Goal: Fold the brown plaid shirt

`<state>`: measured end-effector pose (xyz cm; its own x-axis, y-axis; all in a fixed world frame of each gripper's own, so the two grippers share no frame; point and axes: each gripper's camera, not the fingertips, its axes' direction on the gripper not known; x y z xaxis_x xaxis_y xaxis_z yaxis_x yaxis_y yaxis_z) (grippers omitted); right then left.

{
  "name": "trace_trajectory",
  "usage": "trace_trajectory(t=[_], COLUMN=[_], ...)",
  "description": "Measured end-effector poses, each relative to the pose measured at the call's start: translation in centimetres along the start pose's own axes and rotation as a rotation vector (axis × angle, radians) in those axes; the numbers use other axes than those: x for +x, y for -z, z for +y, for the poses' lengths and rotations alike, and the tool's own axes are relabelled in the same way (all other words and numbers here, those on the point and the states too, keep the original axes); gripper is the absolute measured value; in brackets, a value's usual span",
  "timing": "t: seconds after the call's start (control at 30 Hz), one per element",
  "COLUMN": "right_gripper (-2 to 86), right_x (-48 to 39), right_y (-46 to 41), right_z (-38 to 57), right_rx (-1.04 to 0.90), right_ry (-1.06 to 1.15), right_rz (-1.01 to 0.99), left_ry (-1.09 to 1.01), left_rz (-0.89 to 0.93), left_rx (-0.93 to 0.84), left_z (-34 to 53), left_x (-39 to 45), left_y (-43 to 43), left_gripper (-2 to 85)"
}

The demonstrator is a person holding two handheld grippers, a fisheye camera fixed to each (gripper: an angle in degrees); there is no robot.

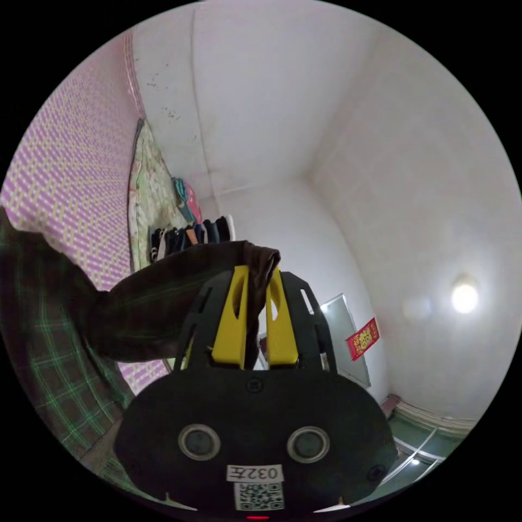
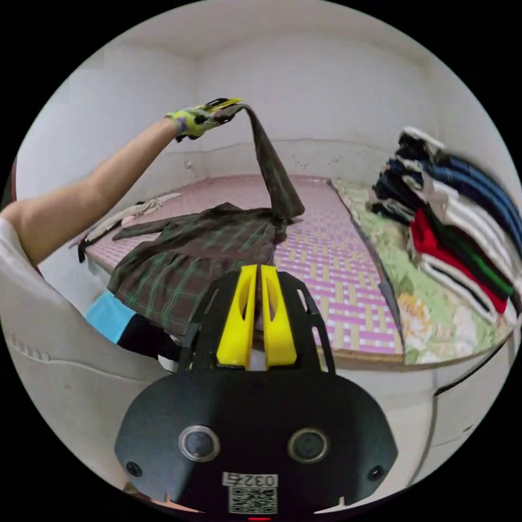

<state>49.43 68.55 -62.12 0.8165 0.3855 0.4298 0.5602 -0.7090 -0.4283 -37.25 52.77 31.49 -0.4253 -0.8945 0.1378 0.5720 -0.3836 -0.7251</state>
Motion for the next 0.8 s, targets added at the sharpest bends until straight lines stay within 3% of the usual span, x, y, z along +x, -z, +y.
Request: trace_trajectory(t=[0.23, 0.4, 0.6, 0.8], right_gripper=[-0.9, -1.0, -0.9, -0.9], right_x=[-10.2, -15.2, -15.3, -12.5], right_y=[-0.8, -5.7, -9.0, -7.2], right_z=[-2.4, -1.3, -0.3, -1.4], right_rx=[-0.018, -0.160, -0.317, -0.302], right_ry=[0.334, 0.488, 0.493, 0.429], right_rz=[-0.033, -0.072, -0.145, -0.212], left_ry=[-0.051, 0.009, 0.170, 0.156], left_rz=[0.004, -0.090, -0.180, -0.116], left_rx=[0.119, 0.304, 0.409, 0.396], left_z=[1.2, 5.1, 9.7, 10.5], left_x=[3.0, 0.2, -5.6, -6.3], left_y=[11.9, 25.2, 33.9, 34.3], left_gripper=[0.9, 0.8, 0.7, 0.7])
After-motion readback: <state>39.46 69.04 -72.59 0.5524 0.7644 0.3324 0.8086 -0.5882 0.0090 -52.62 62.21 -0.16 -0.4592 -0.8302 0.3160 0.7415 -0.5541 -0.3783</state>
